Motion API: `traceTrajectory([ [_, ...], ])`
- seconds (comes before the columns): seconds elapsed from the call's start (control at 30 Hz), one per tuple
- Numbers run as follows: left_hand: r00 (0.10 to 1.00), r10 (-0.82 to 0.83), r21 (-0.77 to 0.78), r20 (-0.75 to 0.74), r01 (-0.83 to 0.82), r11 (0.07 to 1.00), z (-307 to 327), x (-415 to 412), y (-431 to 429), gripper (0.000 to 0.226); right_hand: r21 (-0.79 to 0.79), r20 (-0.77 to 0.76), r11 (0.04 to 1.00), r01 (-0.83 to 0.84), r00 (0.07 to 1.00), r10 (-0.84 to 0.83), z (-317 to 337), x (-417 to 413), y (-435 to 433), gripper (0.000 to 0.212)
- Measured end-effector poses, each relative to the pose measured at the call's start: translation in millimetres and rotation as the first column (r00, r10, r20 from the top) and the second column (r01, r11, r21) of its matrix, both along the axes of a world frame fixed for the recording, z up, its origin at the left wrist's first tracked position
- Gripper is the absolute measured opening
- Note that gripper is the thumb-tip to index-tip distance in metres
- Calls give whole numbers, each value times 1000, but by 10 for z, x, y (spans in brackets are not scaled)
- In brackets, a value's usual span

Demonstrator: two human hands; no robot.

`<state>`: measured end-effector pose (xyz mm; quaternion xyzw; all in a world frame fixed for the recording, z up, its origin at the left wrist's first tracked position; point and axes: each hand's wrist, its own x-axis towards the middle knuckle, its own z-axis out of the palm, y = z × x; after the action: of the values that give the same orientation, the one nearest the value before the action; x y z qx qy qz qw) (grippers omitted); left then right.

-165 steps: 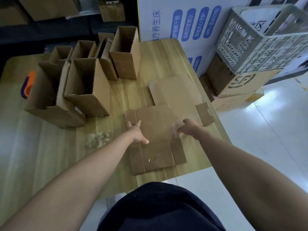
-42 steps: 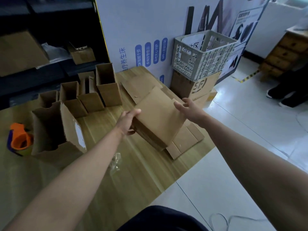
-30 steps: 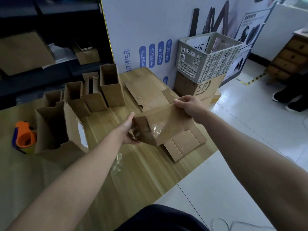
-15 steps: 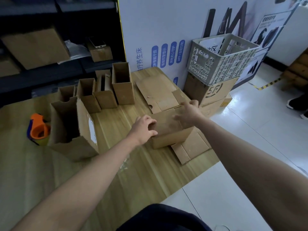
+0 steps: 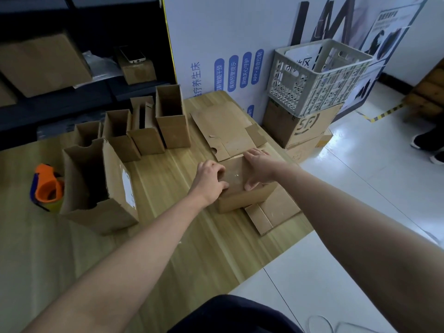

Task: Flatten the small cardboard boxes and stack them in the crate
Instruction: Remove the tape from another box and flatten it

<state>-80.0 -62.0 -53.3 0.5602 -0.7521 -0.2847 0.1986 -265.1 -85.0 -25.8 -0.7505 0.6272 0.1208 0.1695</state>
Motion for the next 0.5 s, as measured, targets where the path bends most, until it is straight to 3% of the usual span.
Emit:
traceTrajectory([
  [0.33,998,-37,-23,45,38,999,-82,-82,25,11,6,11,1000,7,1000,-7,23,15,61,104],
  [0.4,996,-55,-43,67,58,997,-93,-88,43,13,15,24,1000,14,1000,-15,25,13,69,104],
  [0.5,987,-97,-38,126,102,994,-29,-69,-6,34,26,39,1000,15,999,-16,18,11,67,106],
])
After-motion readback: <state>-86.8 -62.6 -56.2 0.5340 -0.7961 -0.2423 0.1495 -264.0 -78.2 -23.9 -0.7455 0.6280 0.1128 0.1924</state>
